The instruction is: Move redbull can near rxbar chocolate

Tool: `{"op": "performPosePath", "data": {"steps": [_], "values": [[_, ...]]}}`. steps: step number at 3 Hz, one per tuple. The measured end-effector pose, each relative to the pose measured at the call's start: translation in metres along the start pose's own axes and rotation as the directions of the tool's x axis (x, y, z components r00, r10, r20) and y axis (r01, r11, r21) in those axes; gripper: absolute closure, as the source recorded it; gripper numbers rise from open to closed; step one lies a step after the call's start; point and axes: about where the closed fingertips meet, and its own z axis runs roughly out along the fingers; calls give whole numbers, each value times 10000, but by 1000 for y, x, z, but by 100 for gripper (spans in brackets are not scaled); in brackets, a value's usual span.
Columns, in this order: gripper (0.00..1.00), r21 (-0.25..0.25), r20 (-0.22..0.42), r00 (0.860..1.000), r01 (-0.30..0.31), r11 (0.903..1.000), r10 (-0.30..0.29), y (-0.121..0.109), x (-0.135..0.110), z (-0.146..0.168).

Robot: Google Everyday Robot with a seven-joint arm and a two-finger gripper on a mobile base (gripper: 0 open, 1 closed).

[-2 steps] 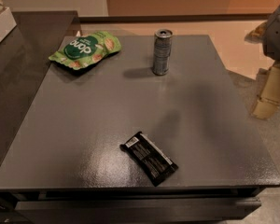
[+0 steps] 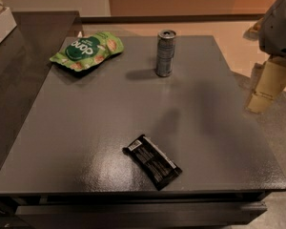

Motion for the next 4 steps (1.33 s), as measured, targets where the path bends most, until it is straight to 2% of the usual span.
{"op": "performPosePath", "data": {"steps": [1, 2, 3, 4], "values": [[0, 258, 520, 9971, -572, 9980, 558, -32, -24, 17], [0, 699, 1108, 9859, -1334, 9886, 1252, -75, -50, 38], [0, 771, 2023, 9514, -2517, 9647, 2320, -118, -65, 55], [0, 473, 2679, 9175, -3173, 9471, 2940, -151, -84, 77]]}}
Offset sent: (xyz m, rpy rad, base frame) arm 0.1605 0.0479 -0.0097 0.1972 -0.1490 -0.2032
